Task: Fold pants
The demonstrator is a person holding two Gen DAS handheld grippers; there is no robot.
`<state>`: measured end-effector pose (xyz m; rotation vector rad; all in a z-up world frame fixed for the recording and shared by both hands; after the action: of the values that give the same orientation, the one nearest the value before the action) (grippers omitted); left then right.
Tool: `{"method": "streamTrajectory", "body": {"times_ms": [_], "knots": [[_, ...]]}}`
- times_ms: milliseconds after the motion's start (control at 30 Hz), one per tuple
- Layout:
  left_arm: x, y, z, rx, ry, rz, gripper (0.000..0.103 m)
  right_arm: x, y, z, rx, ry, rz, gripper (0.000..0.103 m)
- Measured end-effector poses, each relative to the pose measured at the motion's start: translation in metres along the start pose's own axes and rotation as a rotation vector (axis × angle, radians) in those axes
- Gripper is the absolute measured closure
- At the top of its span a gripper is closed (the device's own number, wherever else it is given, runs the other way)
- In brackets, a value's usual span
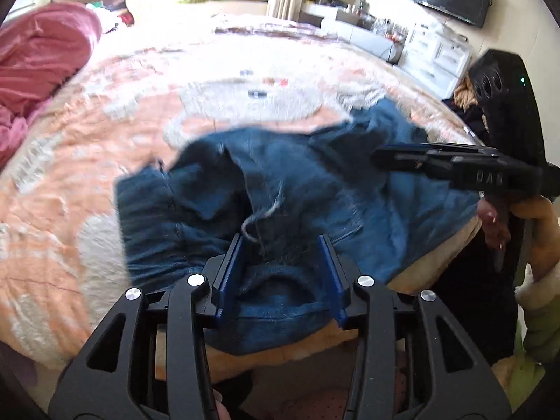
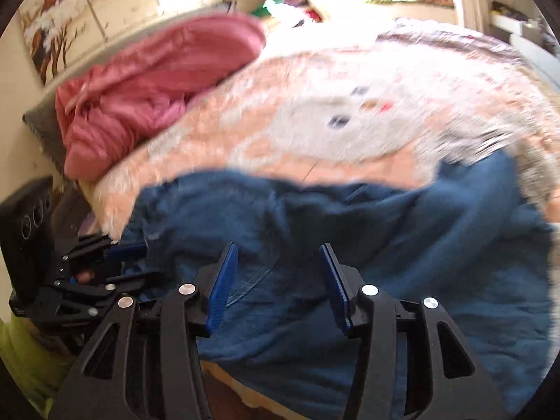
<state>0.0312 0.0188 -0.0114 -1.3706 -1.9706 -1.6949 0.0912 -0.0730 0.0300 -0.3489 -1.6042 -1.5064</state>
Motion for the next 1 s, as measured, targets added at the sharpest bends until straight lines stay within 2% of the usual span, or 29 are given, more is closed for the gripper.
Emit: {"method": "streamTrajectory", "body": {"times_ms": [67,133,200,400,467,500,567,667,767,867,1000], "knots": [[0.011,0.009,-0.008,-0.007,-0.016,-0.032,0.065,0.015,0.006,-0.021,-0.023,-0.046,-0.031,0.048],[0.016,0.018,-0.020,-0.028,-0.050,-0.051,0.058,0.024,0.016,-0.039,-0.046,-0.096,-0.045,0.047],[0.011,0.026,-0.035,-0.060,-0.081,-0.047,0.058,0.029,0.020,-0.057,-0.062,-0.149,-0.051,0.045],[-0.046,0.039,-0.082,-0.090,-0.260,0.065,0.058,0.031,0.039,-0.096,-0.113,-0.217,-0.066,0.040],[-0.075,0.040,-0.090,-0.078,-0.297,0.112,0.058,0.027,0.048,-0.103,-0.111,-0.244,-0.060,0.040],[-0.085,0.039,-0.093,-0.067,-0.308,0.133,0.058,0.023,0.054,-0.105,-0.096,-0.256,-0.056,0.040],[-0.107,0.038,-0.092,-0.035,-0.322,0.175,0.070,0.012,0.065,-0.107,-0.070,-0.279,-0.043,0.040],[-0.133,0.042,-0.087,-0.005,-0.306,0.199,0.073,-0.017,0.082,-0.104,-0.035,-0.295,-0.002,0.040],[-0.145,0.043,-0.083,0.034,-0.325,0.185,0.075,-0.050,0.091,-0.099,0.008,-0.319,0.049,0.040],[-0.143,0.043,-0.086,0.003,-0.333,0.160,0.076,-0.085,0.096,-0.100,0.031,-0.362,0.101,0.040],[-0.140,0.040,-0.094,-0.021,-0.389,0.143,0.079,-0.116,0.100,-0.107,0.036,-0.421,0.161,0.041]]}}
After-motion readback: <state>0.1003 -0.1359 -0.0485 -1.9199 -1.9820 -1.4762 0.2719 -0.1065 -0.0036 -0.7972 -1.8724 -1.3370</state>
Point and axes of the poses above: each gripper's, at about its wrist camera, not at the fingertips, and x roughly against the way its jaws point, z to its left, y to its top, the point moved 5 cm from there along -x, roughly the way its jaws point, and after that the axes turned 14 degrees about -y, right-handed, at the moved point
